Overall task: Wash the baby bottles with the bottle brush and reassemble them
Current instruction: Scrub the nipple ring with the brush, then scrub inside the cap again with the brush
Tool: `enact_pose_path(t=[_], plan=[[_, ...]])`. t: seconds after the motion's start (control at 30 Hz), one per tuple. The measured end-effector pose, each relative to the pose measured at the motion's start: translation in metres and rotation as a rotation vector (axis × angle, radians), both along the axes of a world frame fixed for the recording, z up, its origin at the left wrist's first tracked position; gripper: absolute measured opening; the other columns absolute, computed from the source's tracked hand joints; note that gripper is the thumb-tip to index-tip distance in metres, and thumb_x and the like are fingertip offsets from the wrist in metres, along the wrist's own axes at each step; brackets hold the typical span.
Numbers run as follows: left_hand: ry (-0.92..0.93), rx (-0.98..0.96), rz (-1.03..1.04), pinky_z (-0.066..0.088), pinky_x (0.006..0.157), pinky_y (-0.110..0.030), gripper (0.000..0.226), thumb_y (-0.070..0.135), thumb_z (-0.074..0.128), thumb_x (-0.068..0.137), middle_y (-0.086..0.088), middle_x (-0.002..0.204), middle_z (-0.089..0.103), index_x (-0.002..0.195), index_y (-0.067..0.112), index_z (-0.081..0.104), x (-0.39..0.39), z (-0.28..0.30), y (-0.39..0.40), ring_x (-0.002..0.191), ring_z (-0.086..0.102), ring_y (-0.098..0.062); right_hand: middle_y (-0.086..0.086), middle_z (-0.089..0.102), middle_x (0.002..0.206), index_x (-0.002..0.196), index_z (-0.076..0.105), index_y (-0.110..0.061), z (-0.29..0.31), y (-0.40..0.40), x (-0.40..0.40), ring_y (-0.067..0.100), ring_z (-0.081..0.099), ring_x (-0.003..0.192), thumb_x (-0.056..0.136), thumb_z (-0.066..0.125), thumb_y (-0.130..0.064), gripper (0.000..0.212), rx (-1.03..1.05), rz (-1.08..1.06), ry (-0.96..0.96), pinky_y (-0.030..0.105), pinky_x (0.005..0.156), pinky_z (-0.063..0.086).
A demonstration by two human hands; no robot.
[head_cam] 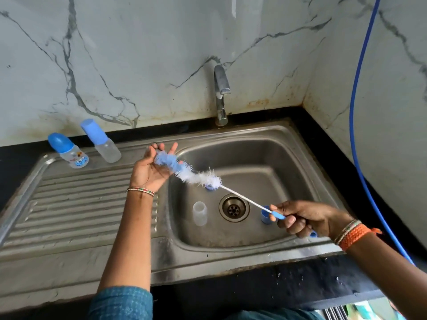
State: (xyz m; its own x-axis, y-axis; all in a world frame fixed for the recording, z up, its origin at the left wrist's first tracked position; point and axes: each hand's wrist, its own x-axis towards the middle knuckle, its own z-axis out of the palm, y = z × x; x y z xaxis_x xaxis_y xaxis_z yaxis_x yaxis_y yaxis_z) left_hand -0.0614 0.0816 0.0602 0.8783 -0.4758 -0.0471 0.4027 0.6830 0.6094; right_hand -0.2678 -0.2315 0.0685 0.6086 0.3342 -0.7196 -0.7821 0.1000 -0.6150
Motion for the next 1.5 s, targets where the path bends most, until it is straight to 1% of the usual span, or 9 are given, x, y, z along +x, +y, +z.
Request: enact_pose_path(t=[0.27,0.37,0.5,0.7,0.83,1.07,1.23,1.4,1.5], plan=[[0.154,-0.139,0.095,0.046,0.092,-0.057,0.013,0.021,0.060,0.080,0.005,0.100,0.072,0.070,0.020,0.069,0.021,0.011,-0.014,0.106,0.064,-0.023,-0.004,0.025,0.054,0.074,0.063,-0.013,0.018,-0.026,-0.011,0.002,0.016,0.037,0.044,0.093,-0.047,0.054,0.053,-0.064,-0.051,0.009,0.033,0.014],[0.216,0.069,0.096,0.036,0.097,-0.046,0.029,0.036,0.043,0.085,0.007,0.098,0.068,0.073,0.025,0.068,0.034,0.003,-0.012,0.099,0.058,-0.016,-0.002,0.025,0.054,0.077,0.067,-0.009,0.026,-0.036,-0.011,0.003,0.015,0.038,0.051,0.090,-0.046,0.050,0.027,-0.152,-0.122,0.010,0.033,0.016],[0.249,0.472,-0.011,0.031,0.062,-0.024,0.033,0.035,0.045,0.088,0.007,0.076,0.056,0.082,0.023,0.075,0.043,-0.018,-0.030,0.060,0.038,-0.008,-0.001,0.030,0.053,0.089,0.065,-0.005,0.033,-0.033,0.014,0.006,0.018,0.040,0.090,0.055,-0.035,0.033,-0.209,-0.138,-0.245,0.015,0.038,0.012],[-0.171,1.308,-0.097,0.028,0.037,-0.010,0.016,0.005,0.058,0.090,0.012,0.063,0.065,0.090,0.019,0.066,0.047,-0.075,-0.065,0.043,0.043,0.001,-0.006,0.043,0.050,0.082,0.070,-0.017,0.019,-0.007,0.068,0.007,0.032,0.039,0.098,0.049,-0.030,0.029,-0.709,-0.280,-0.536,0.016,0.036,0.025],[-0.332,1.614,-0.142,0.047,0.073,-0.026,0.012,0.005,0.072,0.079,-0.018,0.094,0.070,0.090,0.000,0.069,0.053,-0.130,-0.074,0.088,0.066,-0.028,-0.003,0.048,0.053,0.083,0.071,-0.016,0.009,0.000,0.099,0.009,0.040,0.048,0.098,0.051,-0.029,0.029,-0.795,-0.386,-0.688,0.021,0.045,0.032],[-0.439,1.947,-0.361,0.041,0.096,-0.034,0.034,0.018,0.070,0.082,-0.019,0.114,0.062,0.108,0.000,0.059,0.049,-0.170,-0.077,0.108,0.056,-0.032,0.027,0.055,0.066,0.074,0.069,-0.032,-0.005,0.009,0.128,0.020,0.045,0.057,0.096,0.054,-0.030,0.026,-0.788,-0.289,-0.785,0.030,0.056,0.036],[-0.372,1.929,-0.526,0.040,0.091,-0.033,0.053,0.033,0.072,0.081,-0.012,0.120,0.059,0.119,0.004,0.050,0.056,-0.162,-0.073,0.112,0.054,-0.031,0.015,0.056,0.058,0.079,0.071,-0.028,-0.009,0.003,0.124,0.011,0.048,0.052,0.096,0.053,-0.030,0.024,-0.802,-0.253,-0.768,0.024,0.052,0.038],[-0.391,1.670,-0.006,0.043,0.077,-0.027,0.019,0.024,0.054,0.090,-0.014,0.097,0.068,0.097,0.008,0.063,0.040,-0.120,-0.111,0.095,0.063,-0.028,-0.002,0.054,0.054,0.082,0.073,-0.022,-0.008,-0.008,0.122,-0.001,0.051,0.049,0.096,0.053,-0.029,0.026,-0.803,-0.305,-0.755,0.016,0.054,0.041],[-0.630,1.496,-0.349,0.046,0.073,-0.028,0.028,0.035,0.066,0.084,-0.011,0.089,0.066,0.098,0.012,0.057,0.000,-0.126,-0.164,0.081,0.061,-0.022,0.011,0.058,0.057,0.081,0.073,-0.024,-0.007,-0.009,0.121,0.014,0.053,0.053,0.097,0.052,-0.031,0.027,-0.839,-0.298,-0.780,0.032,0.054,0.043]])
